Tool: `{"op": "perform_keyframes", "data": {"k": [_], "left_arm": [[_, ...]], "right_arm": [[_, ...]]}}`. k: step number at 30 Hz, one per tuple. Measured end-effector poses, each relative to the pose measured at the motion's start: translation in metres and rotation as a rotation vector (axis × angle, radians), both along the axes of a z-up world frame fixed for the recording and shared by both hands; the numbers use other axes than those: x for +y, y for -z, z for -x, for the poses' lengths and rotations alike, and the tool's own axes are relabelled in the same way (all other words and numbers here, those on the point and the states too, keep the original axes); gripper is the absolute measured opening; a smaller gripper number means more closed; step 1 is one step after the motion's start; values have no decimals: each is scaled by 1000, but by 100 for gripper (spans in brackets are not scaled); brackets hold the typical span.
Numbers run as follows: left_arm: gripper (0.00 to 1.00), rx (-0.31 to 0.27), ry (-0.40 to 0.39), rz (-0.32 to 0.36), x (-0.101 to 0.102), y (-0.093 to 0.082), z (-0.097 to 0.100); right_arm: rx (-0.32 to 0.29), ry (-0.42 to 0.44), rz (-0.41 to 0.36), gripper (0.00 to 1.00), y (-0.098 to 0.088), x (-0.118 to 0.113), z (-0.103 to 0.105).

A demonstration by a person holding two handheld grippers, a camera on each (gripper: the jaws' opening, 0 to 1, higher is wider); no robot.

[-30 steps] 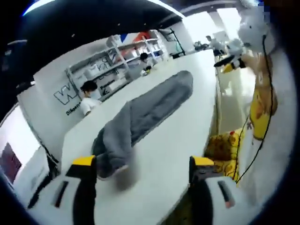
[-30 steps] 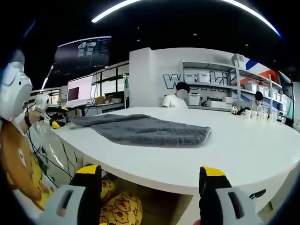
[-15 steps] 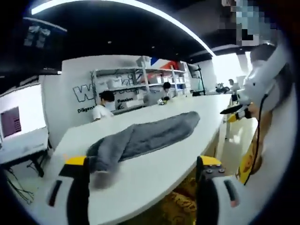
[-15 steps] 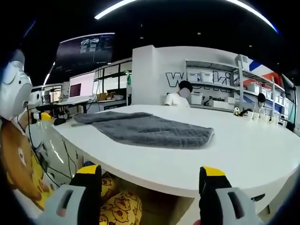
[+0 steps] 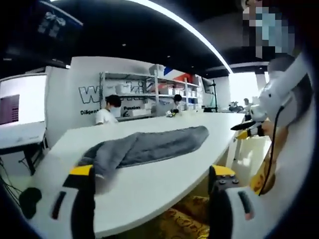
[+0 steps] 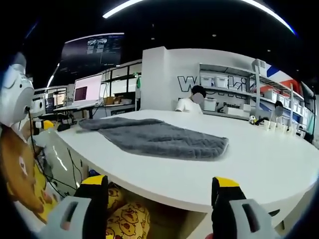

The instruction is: Fold the towel on the table until its edges align and the towel forms a compact rectangular stack.

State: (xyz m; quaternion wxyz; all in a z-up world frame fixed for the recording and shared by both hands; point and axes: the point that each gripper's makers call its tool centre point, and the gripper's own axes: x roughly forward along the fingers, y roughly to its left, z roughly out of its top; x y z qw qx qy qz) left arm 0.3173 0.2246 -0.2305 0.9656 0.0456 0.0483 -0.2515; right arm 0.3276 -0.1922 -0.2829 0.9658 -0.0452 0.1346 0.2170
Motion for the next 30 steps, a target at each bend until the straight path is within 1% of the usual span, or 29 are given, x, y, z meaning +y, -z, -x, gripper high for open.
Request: {"op": "perform_keyframes", "data": {"k": [8, 18, 20, 24, 26, 27, 30], "left_arm": [[99, 4, 14, -9, -1, 0, 3], [99, 13, 3, -7, 1, 2, 4], [99, 23, 2, -10, 1, 3, 4], [99, 27, -1, -19, 1, 3, 4], [99, 30, 2, -27, 0, 4, 4], [99, 34, 7, -33, -1, 4, 4], [99, 51, 14, -48, -2, 7, 5]], "right_arm": [[6, -9, 5, 89, 1, 4, -2], [13, -19, 13, 89, 3, 5, -4], [21, -23, 32, 88, 6, 4, -5], [24, -39, 92, 82, 6, -3, -9], [24, -49, 142, 79, 5, -7, -12], [15, -60, 184, 78, 3, -10, -16], [13, -116, 261, 73, -1, -12, -25]]}}
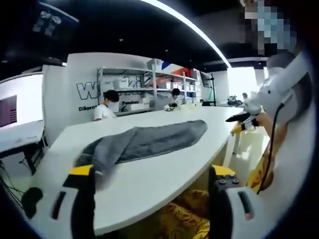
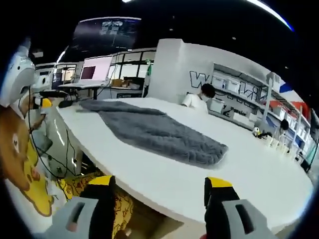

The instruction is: Fold the towel on the table until its edges align and the towel forms a compact rectangular stack.

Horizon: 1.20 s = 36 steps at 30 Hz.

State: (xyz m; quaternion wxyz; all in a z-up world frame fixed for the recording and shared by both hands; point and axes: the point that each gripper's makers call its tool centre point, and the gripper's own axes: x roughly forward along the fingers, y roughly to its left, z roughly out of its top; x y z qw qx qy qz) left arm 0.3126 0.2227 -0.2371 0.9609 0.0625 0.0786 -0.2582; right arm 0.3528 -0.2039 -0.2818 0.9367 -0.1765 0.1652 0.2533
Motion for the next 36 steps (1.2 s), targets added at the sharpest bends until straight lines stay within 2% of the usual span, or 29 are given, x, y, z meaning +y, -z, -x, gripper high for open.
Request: {"op": "perform_keyframes", "data": {"k": [4, 6, 8, 11, 15, 21, 26, 29, 36], "left_arm": [[99, 38, 6, -45, 1, 4, 1], [99, 70, 20, -95, 1, 7, 3], [99, 99, 26, -118, 1, 10, 3], [99, 147, 35, -126, 1, 15, 2], [99, 168, 21, -141, 3, 15, 2], [99, 156, 1, -137, 4, 11, 1], [99, 152, 0, -137, 4, 9, 1], [99, 148, 1, -129, 3, 7, 1], [98, 148, -8, -117, 4, 8, 2]], "right_arm": [[-6, -91, 132, 66, -8, -1, -16], [-6, -128, 174, 63, -13, 0, -25], [3, -172, 215, 63, -15, 2, -34], [18, -227, 285, 60, -11, 2, -48], [10, -278, 369, 53, -4, 4, -64], [-11, -359, 402, 39, 3, 14, -82], [36, -392, 399, 29, 14, 21, -97], [100, -434, 376, 28, 24, 27, -101], [145, -459, 390, 22, 37, 32, -116]]}}
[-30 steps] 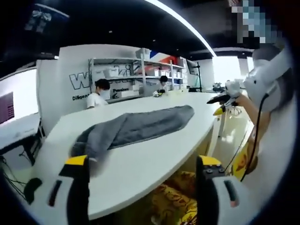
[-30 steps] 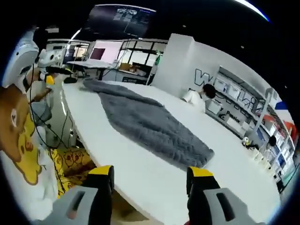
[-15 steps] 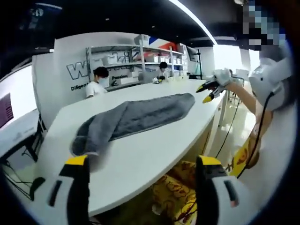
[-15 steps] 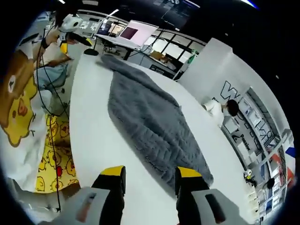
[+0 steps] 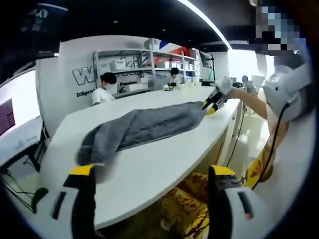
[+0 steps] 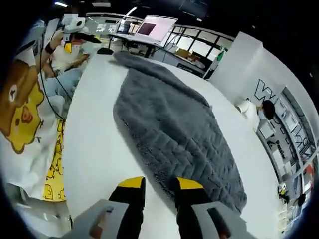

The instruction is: Fold the towel on the table until its edges align and the towel forms a compact rectangular stack.

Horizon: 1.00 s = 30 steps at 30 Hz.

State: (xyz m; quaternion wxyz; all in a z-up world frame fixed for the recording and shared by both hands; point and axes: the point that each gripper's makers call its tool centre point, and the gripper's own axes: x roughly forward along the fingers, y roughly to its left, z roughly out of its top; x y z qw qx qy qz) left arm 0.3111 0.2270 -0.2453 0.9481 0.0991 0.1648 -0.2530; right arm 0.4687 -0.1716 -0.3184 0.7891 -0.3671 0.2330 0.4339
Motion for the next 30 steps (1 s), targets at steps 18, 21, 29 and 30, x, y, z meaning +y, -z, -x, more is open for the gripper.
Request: {"op": "perform_keyframes", "data": {"k": [18, 21, 29, 30], "left_arm": [[98, 6, 7, 15, 3, 2, -2], [98, 8, 8, 15, 4, 2, -3], [98, 16, 13, 13, 4, 5, -4], [98, 17, 12, 13, 5, 5, -4]], "right_arm": [[-152, 12, -45, 4, -84, 22, -57], [-181, 13, -54, 4, -106, 33, -75], [-184, -8, 42, 4, -112, 75, -146], [-180, -10, 44, 4, -111, 80, -152]]}}
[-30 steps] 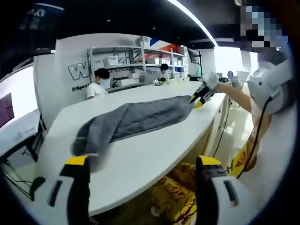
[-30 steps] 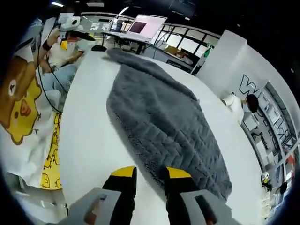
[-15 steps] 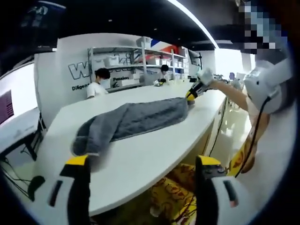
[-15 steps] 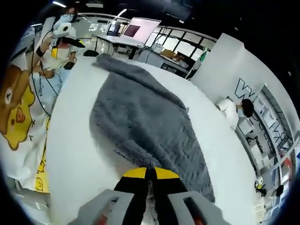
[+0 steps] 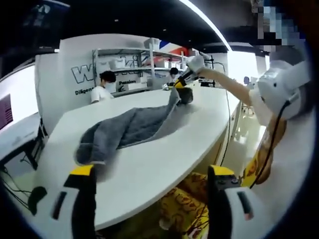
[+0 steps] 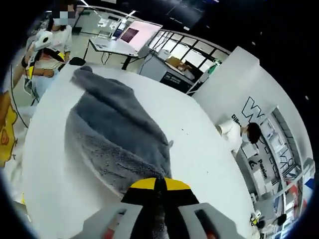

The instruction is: Fold the towel on the table until its edges align and the towel forms a compact rectangular stack.

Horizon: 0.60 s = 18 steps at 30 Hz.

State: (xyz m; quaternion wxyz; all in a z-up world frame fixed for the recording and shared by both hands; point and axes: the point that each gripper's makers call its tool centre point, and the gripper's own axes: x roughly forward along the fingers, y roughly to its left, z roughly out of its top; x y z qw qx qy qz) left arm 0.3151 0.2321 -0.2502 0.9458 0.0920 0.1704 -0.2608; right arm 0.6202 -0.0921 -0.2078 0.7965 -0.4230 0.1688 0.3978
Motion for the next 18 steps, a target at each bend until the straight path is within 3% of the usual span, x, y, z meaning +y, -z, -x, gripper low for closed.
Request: {"op": "perform_keyframes", "data": {"k": [4, 7, 14, 18], "left_arm": [[97, 4, -2, -2, 2, 1, -2], [97, 3, 3, 2, 1, 1, -3], [97, 12, 12, 7, -2, 4, -4], [97, 11, 10, 10, -1, 4, -4]], "right_arm": [[50, 22, 61, 4, 21, 22, -39], [97, 33, 118, 4, 49, 36, -62], [176, 9, 222, 4, 96, 56, -77], [187, -5, 278, 5, 110, 56, -78]]}}
